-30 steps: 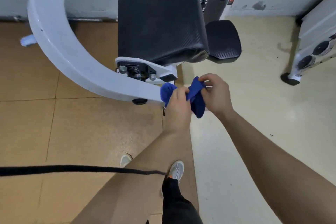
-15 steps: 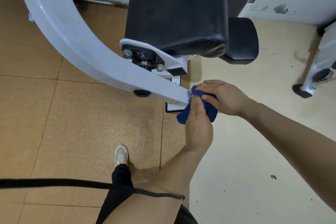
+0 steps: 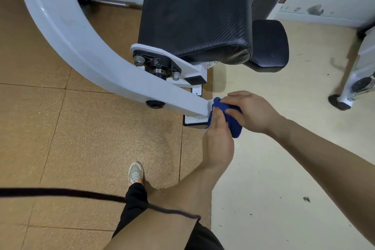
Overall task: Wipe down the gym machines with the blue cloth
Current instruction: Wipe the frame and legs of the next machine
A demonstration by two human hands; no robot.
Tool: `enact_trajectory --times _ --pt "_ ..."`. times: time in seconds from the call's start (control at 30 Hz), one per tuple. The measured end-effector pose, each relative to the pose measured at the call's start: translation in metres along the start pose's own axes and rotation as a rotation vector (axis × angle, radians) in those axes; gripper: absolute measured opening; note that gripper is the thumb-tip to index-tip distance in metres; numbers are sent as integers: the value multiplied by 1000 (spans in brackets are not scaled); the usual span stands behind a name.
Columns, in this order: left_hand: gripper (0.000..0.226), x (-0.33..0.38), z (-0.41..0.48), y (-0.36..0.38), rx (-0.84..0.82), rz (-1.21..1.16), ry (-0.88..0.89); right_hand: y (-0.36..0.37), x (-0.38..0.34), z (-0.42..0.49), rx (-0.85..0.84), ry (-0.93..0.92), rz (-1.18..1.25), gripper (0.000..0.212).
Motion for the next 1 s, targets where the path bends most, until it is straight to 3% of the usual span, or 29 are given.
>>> enact_trajectory --times 0.2,0.37,0.5,0.67,0.83,1.0 --pt "36 22 34 -12 -40 4 -211 11 7 42 -22 96 -2 28" --pt "21 5 18 -44 -132 139 -28 8 -13 7 8 128 13 24" --pt "23 -12 5 -84 -330 109 -45 7 -56 -19 -35 167 2 4" --pt "20 -18 -8 -169 -517 199 53 -1 -134 -26 -25 239 127 16" --pt "21 -23 -8 -298 -426 224 184 -29 -243 8 93 129 124 19" --pt "17 -33 3 -432 -264 224 249 -63 -346 61 178 31 -40 14"
Point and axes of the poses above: each hand's wrist, its own z-axis towards the middle knuckle, its own y-axis out of the palm, x = y × z, the point moved 2 cm from there along z, towards the middle knuckle, and after that the axes turned 9 degrees about -y, right-handed, at the moved point
